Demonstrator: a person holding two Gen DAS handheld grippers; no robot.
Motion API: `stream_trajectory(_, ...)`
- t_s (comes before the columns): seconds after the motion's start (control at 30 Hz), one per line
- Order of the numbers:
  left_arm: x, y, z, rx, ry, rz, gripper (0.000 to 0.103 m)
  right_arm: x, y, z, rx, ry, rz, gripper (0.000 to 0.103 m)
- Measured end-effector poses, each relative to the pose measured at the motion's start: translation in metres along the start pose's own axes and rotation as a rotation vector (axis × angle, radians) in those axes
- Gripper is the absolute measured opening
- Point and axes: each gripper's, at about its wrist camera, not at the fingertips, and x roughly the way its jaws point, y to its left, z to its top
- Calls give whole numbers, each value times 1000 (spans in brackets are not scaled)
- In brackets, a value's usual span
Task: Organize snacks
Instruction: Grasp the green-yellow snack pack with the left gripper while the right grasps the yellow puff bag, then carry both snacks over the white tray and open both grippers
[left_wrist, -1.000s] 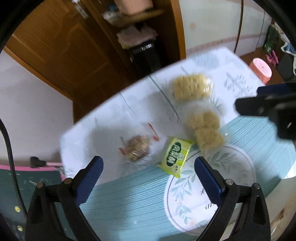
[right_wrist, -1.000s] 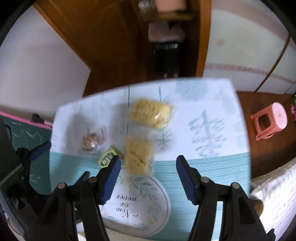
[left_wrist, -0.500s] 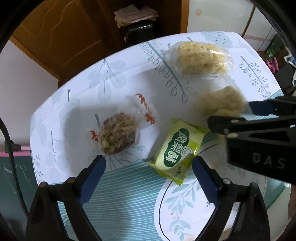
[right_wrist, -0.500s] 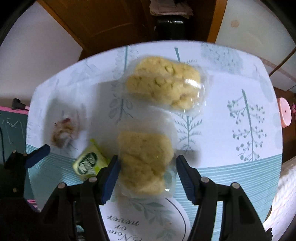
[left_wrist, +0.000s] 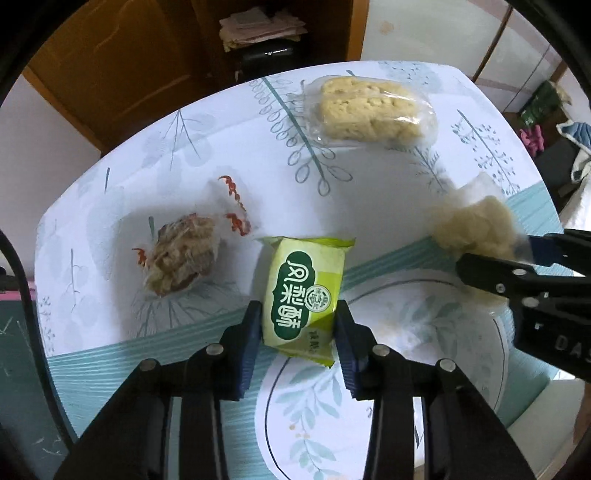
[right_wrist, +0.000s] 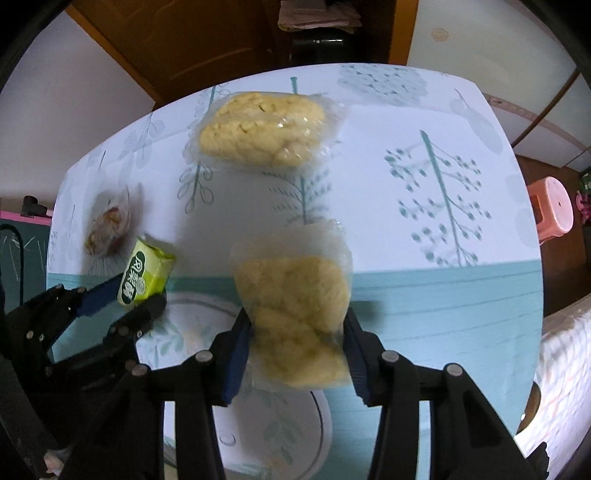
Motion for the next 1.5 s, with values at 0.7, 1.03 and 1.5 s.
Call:
stream_trajectory(0.7,-312,-13,-104,-75,-405,45,36,-264,5,-128,-45,-424,137,46)
stream_trajectory(1.03,-399,-39,-186,-18,-536,-18,37,-336,26,-225,-184,-612,165,46)
stream_trajectory(1.5,-358,-72,-253,40,-460,-93,37,-323,25,-288,-213,-616,199,46)
